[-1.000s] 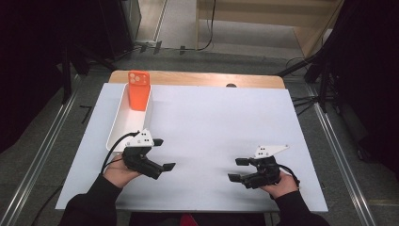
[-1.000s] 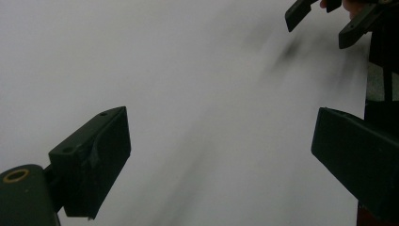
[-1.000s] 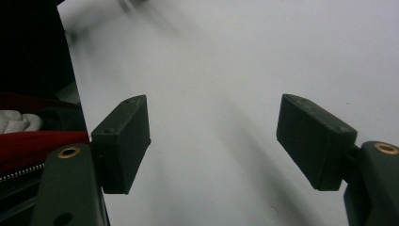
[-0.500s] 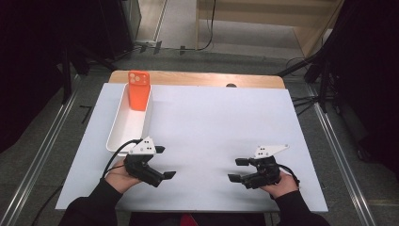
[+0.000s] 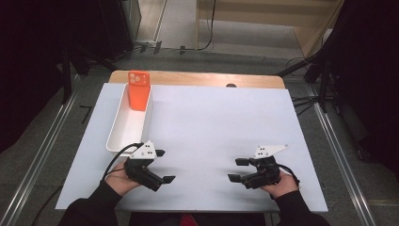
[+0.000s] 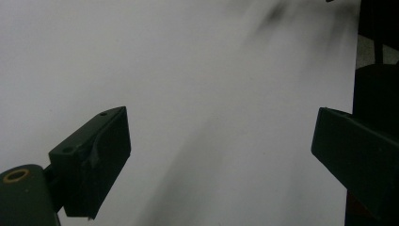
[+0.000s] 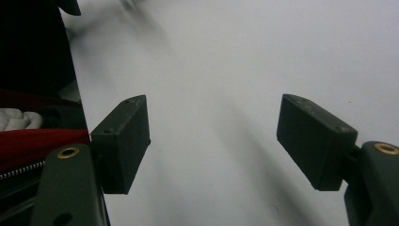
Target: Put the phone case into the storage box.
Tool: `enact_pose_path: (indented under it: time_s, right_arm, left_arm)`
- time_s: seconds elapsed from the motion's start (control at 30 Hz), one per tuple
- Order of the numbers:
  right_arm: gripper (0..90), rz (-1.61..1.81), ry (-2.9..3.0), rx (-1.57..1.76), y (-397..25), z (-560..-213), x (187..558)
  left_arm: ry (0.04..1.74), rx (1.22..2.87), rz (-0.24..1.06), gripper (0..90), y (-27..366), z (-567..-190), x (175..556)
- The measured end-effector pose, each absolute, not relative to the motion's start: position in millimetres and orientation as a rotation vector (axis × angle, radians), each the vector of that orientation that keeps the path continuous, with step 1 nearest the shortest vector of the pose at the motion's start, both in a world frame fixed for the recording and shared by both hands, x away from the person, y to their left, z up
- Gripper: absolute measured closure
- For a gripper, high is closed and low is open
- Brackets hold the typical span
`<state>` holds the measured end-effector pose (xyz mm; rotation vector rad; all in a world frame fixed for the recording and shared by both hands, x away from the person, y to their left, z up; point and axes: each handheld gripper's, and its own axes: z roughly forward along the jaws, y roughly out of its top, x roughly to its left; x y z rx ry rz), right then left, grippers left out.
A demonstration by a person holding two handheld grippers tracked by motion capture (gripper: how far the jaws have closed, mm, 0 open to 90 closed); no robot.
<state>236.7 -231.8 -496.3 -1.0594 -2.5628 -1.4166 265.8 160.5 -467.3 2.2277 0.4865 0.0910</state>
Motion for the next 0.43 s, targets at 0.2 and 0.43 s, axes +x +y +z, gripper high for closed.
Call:
enact_pose_path:
  time_s: [0.2, 0.43]
  right_arm:
    - [25.0, -1.416, -2.564, -1.058, -231.9, -496.5, 236.7]
    - [25.0, -1.418, -2.563, -1.06, -232.1, -496.7, 237.0]
  left_arm:
    - [0.488, 2.231, 0.088, 5.3, 160.6, -467.8, 266.0]
    - [0.489, 2.233, 0.087, 5.3, 161.4, -467.9, 266.9]
